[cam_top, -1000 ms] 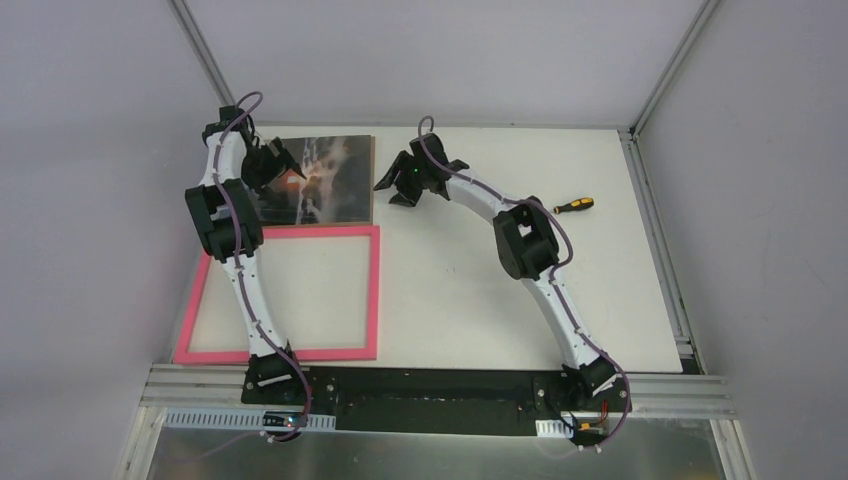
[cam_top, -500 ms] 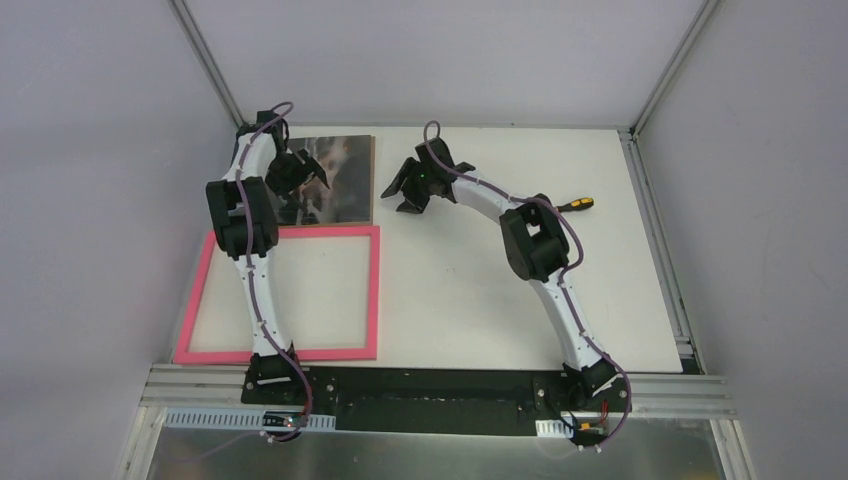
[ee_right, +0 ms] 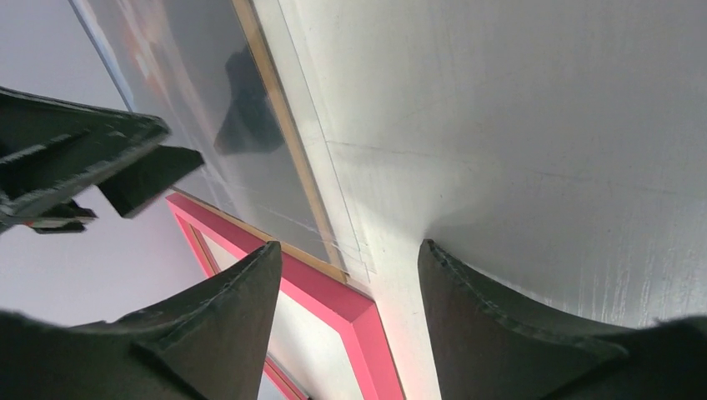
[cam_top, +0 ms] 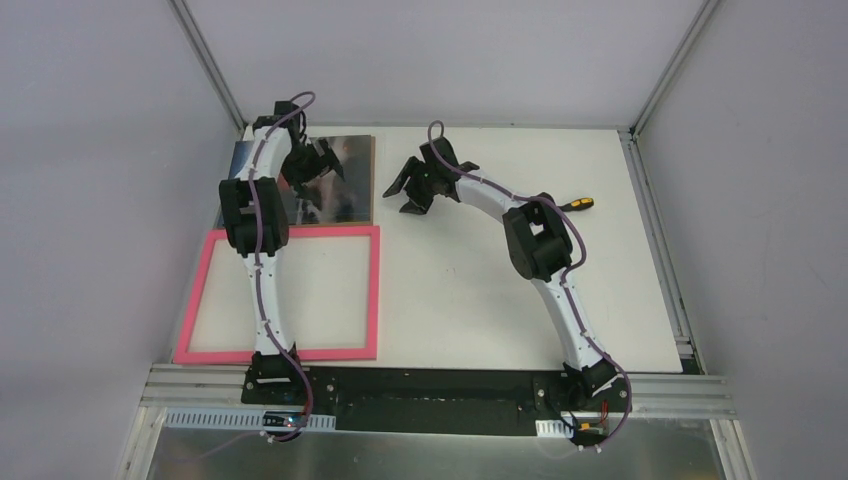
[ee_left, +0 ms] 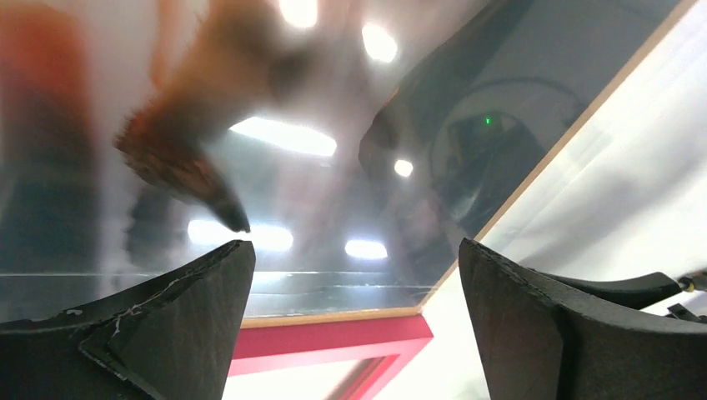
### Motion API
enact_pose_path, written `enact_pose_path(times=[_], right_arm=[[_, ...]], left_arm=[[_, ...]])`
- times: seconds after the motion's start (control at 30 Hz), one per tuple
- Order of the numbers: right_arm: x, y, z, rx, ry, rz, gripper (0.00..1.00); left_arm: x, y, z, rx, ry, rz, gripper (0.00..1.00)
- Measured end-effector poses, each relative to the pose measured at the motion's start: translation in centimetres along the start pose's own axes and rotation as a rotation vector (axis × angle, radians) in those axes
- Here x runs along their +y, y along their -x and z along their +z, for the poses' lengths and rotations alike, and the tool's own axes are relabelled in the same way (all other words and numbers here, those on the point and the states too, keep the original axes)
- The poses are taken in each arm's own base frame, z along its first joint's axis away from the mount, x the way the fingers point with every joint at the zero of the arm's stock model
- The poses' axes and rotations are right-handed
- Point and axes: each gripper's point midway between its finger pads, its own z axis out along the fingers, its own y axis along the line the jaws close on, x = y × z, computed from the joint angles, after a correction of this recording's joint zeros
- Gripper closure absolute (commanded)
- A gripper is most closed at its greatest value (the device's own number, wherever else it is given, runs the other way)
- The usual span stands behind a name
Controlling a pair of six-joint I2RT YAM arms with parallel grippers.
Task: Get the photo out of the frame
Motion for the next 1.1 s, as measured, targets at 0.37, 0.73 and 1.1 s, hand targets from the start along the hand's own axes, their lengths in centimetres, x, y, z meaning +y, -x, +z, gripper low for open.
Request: enact_pose_path(times=[0.37,0.73,1.1], right_arm=[[0.5,-1.0,-0.3,0.075,0.043,0.047,0.26],[0.1,-2.3,-0.9,0.157,0.036,0.068,0.26],[-0.9,-4.7,-2.3,0.268,-0.024,0.069,0.25]], left_arm=[[11.2,11.4,-7.0,-0.290,0.088,0.078,0.01],[16.7,13.6,-9.2,-0.344,0.371,0.274,0.01],[20.9,12.2,-7.7,-0.211,0.257,0.350,0.01]])
